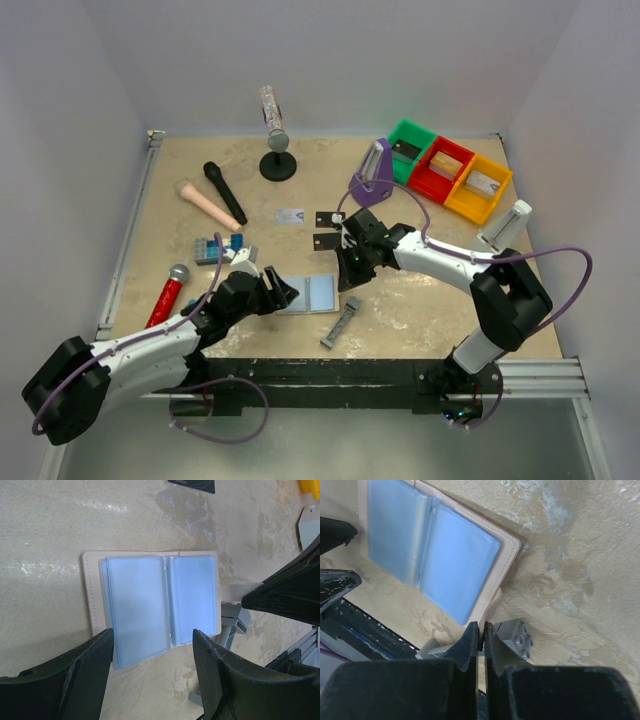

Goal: Take the credit cards out of the card holder
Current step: Remove the credit card from the card holder.

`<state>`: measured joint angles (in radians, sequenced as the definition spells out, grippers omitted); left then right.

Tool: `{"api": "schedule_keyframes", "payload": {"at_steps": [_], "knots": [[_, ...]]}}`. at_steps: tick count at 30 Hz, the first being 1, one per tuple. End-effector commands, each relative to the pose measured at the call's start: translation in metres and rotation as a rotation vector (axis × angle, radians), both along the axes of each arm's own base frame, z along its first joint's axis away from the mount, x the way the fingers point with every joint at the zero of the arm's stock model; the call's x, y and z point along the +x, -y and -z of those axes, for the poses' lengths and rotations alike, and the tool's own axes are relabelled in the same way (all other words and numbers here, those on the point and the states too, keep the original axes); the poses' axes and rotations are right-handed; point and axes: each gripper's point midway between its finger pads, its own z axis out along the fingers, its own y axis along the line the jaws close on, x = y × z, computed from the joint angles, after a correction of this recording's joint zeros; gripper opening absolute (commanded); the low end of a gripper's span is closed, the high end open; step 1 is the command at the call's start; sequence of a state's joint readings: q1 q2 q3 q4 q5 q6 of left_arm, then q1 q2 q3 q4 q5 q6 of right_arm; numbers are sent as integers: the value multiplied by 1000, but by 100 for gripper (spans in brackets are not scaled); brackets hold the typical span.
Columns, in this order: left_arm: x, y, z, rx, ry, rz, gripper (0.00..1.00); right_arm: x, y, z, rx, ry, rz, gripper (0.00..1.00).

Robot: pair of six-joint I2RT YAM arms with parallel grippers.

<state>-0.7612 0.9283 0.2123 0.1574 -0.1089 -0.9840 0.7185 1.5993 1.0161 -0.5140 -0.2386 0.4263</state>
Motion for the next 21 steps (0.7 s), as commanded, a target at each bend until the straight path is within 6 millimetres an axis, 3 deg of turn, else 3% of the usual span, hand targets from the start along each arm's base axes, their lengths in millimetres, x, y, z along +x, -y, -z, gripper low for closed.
{"api": "schedule_keyframes", "payload": {"at_steps": [1,13,21], "knots": [[15,15,-27,-54,70,11,69,0,-9,-12,69,23,-29,0],[13,17,-12,-31,23,19,68,-1,-12,-10,81,10,-45,0],[11,5,-4,-7,21,-19,67,-1,-12,-9,81,10,-46,0]]}}
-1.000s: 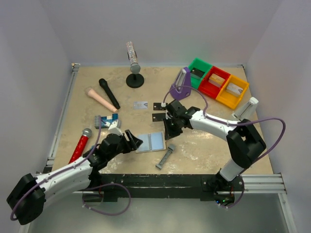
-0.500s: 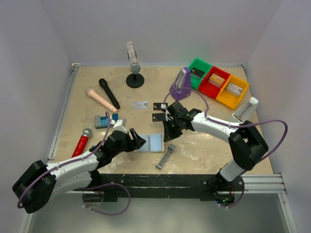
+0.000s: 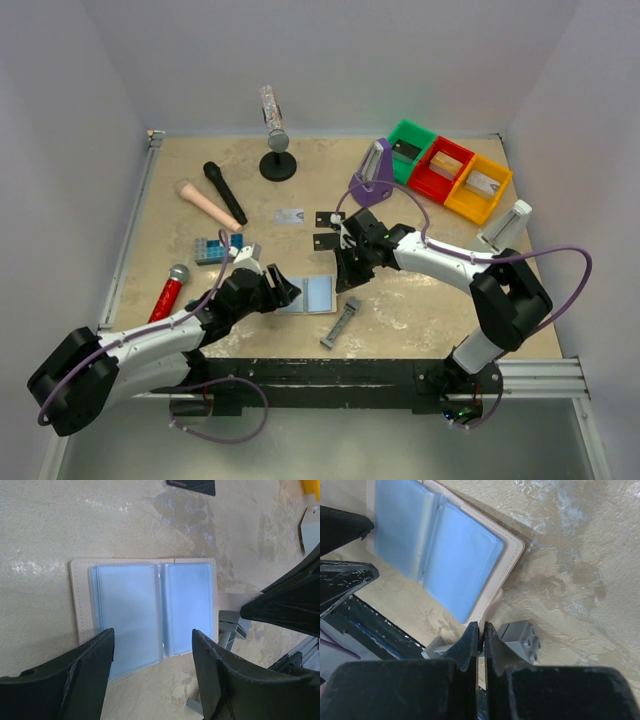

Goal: Take the credit cards out of the card holder
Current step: Remove the credit card from the card holder.

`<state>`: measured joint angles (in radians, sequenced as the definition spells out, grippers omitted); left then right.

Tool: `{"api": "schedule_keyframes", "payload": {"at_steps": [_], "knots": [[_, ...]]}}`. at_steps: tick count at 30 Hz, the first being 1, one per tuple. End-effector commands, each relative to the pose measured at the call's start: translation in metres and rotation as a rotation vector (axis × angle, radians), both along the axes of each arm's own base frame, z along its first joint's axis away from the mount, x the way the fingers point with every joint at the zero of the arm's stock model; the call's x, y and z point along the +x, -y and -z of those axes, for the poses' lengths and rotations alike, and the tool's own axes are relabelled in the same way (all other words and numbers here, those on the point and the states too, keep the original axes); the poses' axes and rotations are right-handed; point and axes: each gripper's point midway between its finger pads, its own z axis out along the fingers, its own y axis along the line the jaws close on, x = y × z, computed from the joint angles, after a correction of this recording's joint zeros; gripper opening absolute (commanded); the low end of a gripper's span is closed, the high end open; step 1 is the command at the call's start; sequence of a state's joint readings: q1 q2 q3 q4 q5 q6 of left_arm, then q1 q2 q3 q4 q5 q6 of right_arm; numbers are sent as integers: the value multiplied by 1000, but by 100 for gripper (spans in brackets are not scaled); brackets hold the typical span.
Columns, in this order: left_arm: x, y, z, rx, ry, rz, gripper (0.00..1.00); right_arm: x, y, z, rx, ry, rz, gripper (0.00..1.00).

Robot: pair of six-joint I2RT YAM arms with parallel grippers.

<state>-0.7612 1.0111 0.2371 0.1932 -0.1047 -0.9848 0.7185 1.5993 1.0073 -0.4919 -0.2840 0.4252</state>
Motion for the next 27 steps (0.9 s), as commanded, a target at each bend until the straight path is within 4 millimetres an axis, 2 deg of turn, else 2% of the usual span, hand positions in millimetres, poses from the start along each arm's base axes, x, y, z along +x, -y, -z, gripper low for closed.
{"api": "schedule_keyframes", "payload": {"at_steps": [1,8,17,27], "knots": [[5,-1,-8,-19,38,-21,67,3,-5,-7,41,27,-27,0],[4,1,-3,-16,19,-10,67,2,-7,-7,45,21,-29,0],[2,-10,3,22,8,-42,67,2,-6,-8,44,21,-27,0],[0,-4,4,0,6,-17,66,1,-8,-5,51,9,-29,0]]}}
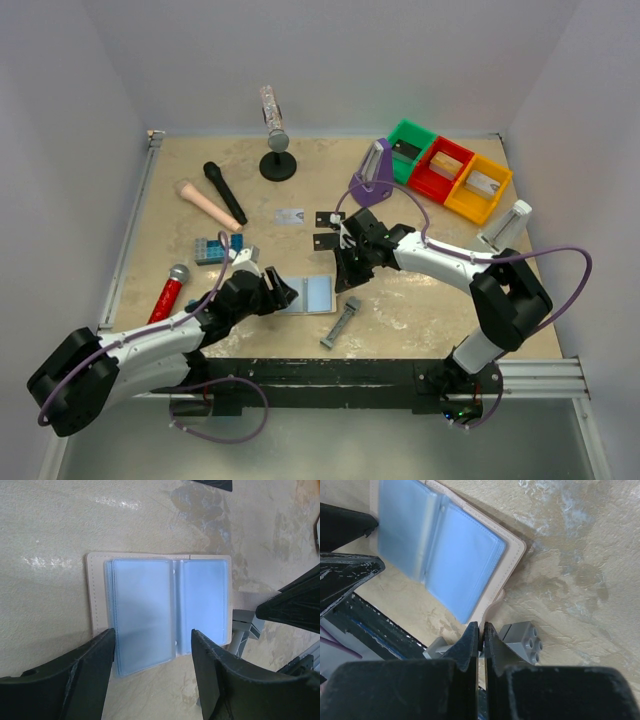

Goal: Take the credit cards out of the card holder
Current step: Remove the credit card from the card holder.

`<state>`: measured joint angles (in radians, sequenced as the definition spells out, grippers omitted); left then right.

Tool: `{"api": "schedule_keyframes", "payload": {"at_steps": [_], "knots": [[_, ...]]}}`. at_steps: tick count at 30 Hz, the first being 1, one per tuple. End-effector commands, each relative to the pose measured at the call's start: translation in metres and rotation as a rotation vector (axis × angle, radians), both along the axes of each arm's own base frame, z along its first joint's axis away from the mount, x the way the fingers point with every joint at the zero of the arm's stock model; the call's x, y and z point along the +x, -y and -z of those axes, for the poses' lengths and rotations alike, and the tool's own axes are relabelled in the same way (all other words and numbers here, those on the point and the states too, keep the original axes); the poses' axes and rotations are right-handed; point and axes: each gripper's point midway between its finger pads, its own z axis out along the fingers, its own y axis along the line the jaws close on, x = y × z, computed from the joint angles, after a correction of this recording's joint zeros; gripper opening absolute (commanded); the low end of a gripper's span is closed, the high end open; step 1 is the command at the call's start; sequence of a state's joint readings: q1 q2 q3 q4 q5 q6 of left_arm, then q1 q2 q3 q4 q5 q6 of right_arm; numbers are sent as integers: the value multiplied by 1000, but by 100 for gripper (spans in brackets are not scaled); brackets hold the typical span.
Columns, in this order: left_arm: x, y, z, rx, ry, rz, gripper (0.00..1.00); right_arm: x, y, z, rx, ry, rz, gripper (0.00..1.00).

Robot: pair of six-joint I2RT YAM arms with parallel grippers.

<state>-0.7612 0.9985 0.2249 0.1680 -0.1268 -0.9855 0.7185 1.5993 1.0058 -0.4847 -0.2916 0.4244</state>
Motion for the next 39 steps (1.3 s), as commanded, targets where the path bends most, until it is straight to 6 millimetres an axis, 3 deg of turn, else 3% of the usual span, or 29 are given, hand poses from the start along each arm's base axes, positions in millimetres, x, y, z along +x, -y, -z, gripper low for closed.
{"api": "schedule_keyframes", "payload": {"at_steps": [1,10,23,39], "knots": [[2,5,-2,-27,15,8,66,0,-7,-5,44,8,-29,0],[-1,16,5,-41,-15,61,66,-3,-9,-6,59,-7,-40,0],[4,32,-22,-131,82,117,65,-4,-9,-6,61,-13,-44,0],[-4,60,-31,-208,76,254,64,-4,-11,-8,67,-17,-50,0]]}}
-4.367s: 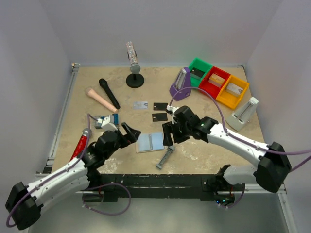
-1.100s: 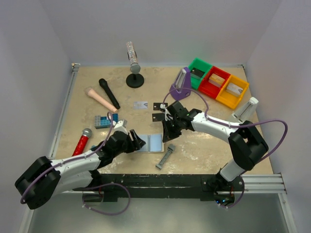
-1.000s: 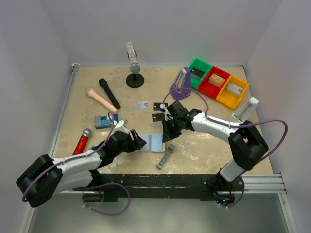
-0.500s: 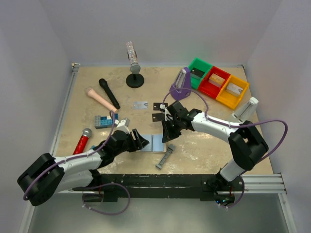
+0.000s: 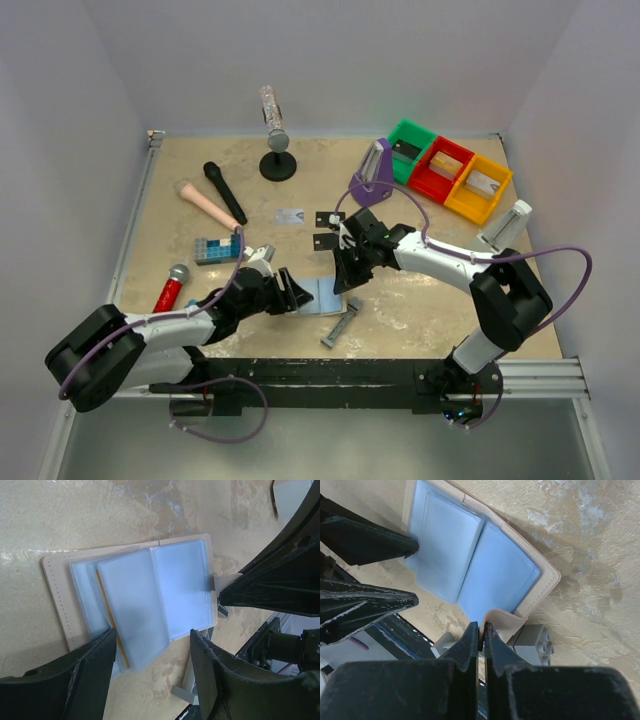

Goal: Take the credit cards out of the card holder
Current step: Remove the credit card from the card holder.

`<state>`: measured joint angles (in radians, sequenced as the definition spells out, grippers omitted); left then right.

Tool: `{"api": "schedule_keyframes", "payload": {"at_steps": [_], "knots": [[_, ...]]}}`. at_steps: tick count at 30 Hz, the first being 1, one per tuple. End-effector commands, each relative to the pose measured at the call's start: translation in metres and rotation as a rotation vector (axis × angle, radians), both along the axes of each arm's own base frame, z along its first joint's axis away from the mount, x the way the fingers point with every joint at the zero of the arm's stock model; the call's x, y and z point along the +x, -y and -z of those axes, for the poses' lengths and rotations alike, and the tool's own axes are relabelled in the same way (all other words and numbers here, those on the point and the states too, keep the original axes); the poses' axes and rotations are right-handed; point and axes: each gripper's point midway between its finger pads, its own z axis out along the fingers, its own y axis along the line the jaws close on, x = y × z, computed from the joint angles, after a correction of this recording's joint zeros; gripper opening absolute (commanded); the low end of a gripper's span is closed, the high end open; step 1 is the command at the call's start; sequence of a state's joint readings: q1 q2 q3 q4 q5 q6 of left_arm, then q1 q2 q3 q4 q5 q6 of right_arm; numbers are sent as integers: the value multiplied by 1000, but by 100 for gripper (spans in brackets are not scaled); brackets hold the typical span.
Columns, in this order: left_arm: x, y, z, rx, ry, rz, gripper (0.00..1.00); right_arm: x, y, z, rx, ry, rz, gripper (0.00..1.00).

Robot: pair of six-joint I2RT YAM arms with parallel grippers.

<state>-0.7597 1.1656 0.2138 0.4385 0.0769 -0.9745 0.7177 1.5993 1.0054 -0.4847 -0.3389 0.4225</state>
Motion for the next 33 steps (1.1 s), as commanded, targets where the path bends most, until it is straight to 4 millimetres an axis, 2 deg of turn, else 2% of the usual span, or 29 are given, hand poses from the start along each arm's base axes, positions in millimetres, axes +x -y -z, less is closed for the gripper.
{"api": "schedule_keyframes", "payload": {"at_steps": [1,9,15,21,27,29,33], "knots": [[4,21,-27,-89,79,78,64,2,-6,-4,34,8,-25,0],[4,28,-38,-131,107,104,64,1,-6,-2,35,3,-27,0],[5,27,-36,-123,104,101,64,1,-5,-2,29,3,-21,0],[6,12,-27,-73,94,38,64,1,1,0,0,8,-14,0],[14,-12,-20,9,102,-71,63,5,10,6,-62,23,5,0],[16,-16,-22,23,115,-85,62,9,15,6,-89,33,16,2],[20,-21,-27,51,137,-106,61,13,25,5,-131,47,35,17]]}}
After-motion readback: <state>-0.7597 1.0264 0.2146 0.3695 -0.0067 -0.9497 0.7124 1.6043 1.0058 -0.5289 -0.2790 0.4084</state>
